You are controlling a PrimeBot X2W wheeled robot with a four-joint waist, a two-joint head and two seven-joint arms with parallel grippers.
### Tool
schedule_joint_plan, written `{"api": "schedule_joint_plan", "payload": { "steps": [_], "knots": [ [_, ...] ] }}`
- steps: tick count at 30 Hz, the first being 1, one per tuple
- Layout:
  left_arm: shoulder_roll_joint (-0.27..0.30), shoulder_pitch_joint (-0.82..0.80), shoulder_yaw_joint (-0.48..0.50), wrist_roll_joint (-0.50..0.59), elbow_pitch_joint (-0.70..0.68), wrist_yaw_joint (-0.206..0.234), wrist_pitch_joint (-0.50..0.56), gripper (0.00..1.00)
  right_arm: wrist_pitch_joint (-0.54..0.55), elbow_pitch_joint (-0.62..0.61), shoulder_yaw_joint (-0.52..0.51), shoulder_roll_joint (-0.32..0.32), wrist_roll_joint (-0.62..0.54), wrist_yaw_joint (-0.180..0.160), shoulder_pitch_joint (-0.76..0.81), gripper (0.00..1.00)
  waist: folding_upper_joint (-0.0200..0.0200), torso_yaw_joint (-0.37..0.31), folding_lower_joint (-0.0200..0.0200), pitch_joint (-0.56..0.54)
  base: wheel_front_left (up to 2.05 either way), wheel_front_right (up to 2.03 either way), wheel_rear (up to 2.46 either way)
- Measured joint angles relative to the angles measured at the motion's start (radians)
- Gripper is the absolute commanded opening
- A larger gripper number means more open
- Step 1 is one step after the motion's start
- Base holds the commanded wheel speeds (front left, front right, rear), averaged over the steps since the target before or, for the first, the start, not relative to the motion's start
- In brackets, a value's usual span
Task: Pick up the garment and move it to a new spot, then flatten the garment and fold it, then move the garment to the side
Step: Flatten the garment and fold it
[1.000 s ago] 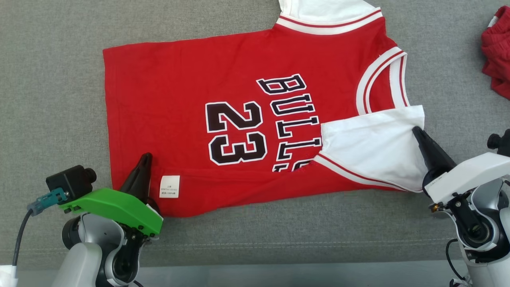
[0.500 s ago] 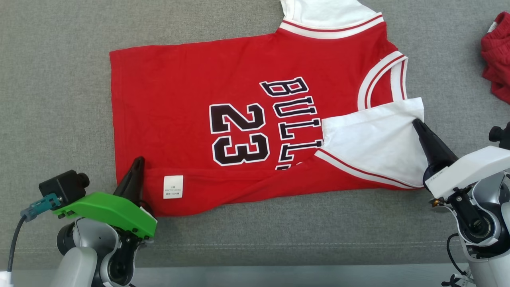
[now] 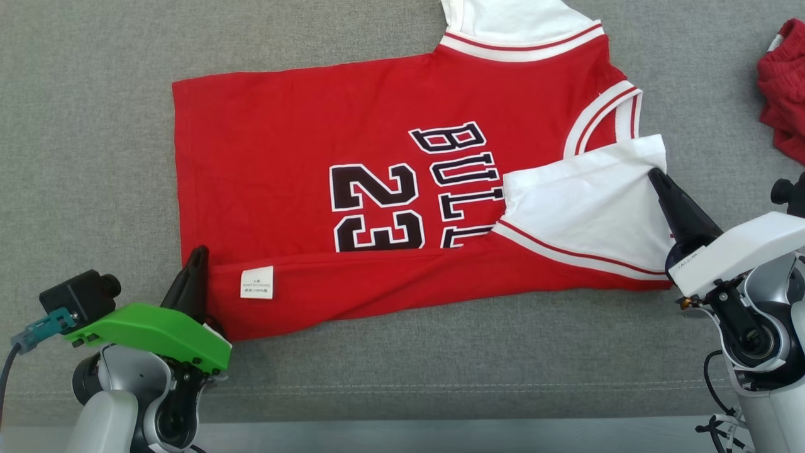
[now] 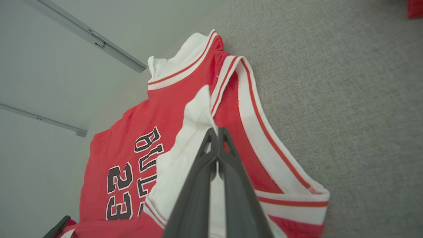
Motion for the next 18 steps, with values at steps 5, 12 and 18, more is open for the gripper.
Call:
{"api": "schedule_joint_plan", "payload": {
  "steps": [5,12,18],
  "knots": [
    [-0.001,-0.003,0.008,0.002,0.009,0.0,-0.004,0.0,0.012,0.005,0.01,-0.009,-0.007,0.003,-0.011,0.0,0.0,0.004,0.0,-0.001,0.0,0.0,0.0],
    [-0.011,-0.018,0.025,0.026,0.019,0.0,-0.017,0.0,0.017,0.007,0.007,-0.012,-0.007,0.007,-0.032,0.0,0.0,0.007,0.0,0.001,0.0,0.0,0.0],
    [-0.024,-0.028,-0.001,0.026,0.041,0.0,-0.01,0.0,0.025,0.029,0.005,-0.013,-0.007,0.007,-0.032,0.0,0.0,0.005,0.0,0.004,0.0,0.0,0.0]
  ]
}}
